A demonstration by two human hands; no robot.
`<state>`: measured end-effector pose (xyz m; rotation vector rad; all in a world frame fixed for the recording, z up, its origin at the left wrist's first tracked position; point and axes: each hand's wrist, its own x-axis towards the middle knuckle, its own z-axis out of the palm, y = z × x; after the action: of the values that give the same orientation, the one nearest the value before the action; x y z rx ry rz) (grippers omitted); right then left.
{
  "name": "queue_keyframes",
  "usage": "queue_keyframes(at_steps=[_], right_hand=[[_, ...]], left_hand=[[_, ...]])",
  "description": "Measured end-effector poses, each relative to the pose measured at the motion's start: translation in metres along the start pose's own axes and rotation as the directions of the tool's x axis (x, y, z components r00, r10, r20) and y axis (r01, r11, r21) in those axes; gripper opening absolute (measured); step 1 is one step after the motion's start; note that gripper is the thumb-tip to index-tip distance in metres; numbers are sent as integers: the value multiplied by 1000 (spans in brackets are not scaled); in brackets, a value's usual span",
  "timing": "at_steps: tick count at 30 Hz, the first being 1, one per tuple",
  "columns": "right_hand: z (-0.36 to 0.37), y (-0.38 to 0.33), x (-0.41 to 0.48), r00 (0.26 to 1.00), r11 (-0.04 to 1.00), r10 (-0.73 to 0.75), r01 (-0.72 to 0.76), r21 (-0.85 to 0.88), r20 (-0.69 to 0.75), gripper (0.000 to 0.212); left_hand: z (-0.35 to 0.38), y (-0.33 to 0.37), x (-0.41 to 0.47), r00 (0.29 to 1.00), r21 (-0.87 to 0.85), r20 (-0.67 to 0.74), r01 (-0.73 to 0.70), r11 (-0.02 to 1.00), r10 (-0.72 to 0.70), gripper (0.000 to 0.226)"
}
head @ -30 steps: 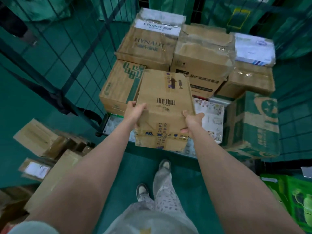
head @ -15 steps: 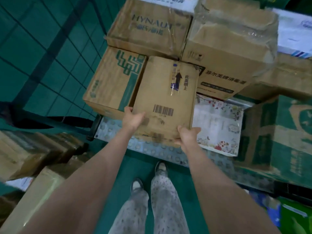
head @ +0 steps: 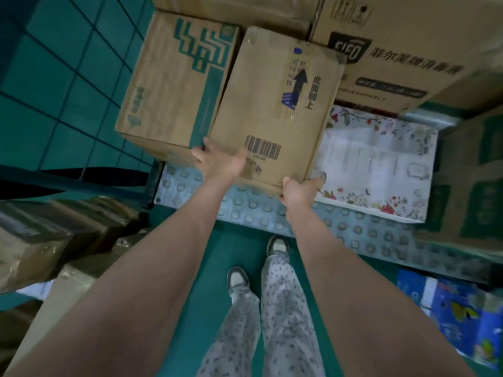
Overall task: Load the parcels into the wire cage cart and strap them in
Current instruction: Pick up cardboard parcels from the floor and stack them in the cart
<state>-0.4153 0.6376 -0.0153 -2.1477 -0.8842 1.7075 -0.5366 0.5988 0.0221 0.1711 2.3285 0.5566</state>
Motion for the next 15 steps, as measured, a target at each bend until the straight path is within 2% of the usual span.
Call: queue_keyframes(at_steps=[5, 11, 15], right_hand=[[-2, -5, -6, 997, 989, -78, 81, -120, 30, 73], [-5, -6, -12, 997, 978, -79, 79, -195, 13, 78], [-10, -14, -16, 997, 949, -53, 68, -309, 57, 77]], left_hand=[[-5, -3, -1, 1000, 107, -3, -9, 994, 9, 88], [-7, -7, -8, 999, 163, 31, -18, 987, 14, 88], [-15, 2, -12, 995, 181, 82, 33, 983, -49, 88]])
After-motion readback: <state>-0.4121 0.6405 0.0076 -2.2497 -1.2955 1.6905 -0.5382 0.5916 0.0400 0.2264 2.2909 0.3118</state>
